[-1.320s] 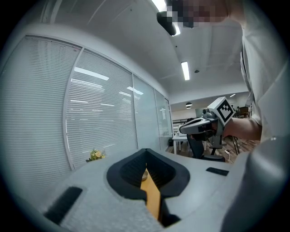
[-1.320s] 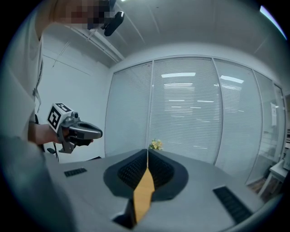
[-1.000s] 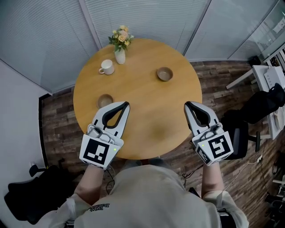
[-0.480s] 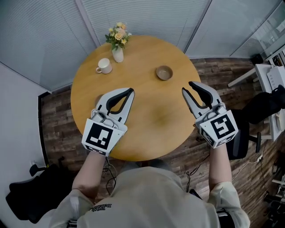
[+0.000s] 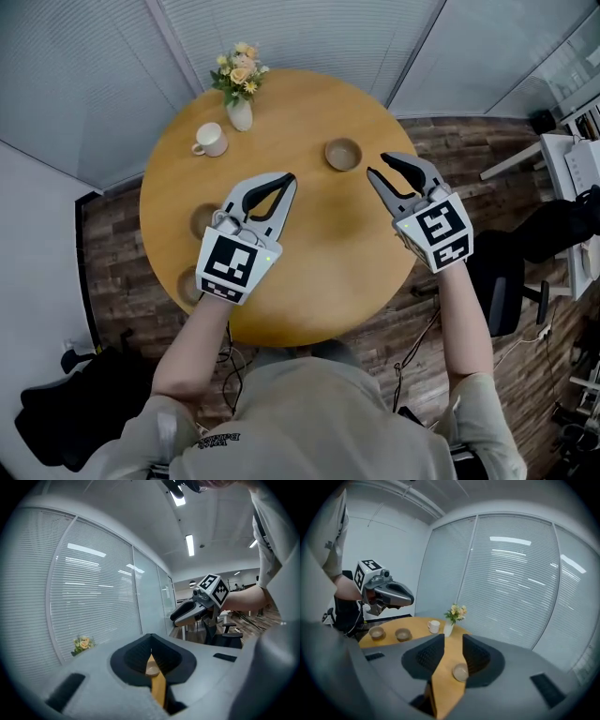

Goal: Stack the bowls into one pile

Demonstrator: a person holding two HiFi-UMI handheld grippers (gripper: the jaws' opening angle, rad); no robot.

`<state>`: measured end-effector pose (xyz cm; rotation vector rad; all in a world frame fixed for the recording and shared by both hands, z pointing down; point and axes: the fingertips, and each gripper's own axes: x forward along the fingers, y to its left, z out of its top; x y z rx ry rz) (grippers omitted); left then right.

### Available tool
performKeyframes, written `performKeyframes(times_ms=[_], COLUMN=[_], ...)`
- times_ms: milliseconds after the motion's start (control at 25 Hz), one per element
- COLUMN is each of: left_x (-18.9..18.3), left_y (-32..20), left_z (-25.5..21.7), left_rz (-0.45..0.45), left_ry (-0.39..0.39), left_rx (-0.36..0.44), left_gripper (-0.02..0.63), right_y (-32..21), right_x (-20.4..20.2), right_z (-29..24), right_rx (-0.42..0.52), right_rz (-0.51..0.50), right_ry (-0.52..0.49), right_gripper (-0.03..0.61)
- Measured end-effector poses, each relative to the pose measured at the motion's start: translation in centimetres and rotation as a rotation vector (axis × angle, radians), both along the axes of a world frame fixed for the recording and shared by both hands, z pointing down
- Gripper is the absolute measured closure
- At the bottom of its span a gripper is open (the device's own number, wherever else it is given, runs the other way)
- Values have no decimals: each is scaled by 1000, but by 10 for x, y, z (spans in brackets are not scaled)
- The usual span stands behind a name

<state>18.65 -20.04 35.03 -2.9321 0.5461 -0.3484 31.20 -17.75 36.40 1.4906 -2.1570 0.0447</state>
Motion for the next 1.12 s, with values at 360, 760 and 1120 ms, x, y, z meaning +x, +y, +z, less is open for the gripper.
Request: performKeyframes(times_ms=[360, 760, 1120], left_x=[25, 37, 48], left_y=[-39, -73, -77], left_z=[56, 101, 160], left_rz=[-13, -67, -41], left_ry=[-30, 10, -70], left_rx=[-70, -195, -218], left_gripper=[592, 592, 592], right_y=[-45, -75, -92], right_x=[15, 32, 36], right_z=[89, 188, 260], right_rx=[-153, -322, -436], right_rz=[-35, -60, -102], right_ry=[85, 173, 225], right_gripper=[465, 465, 465])
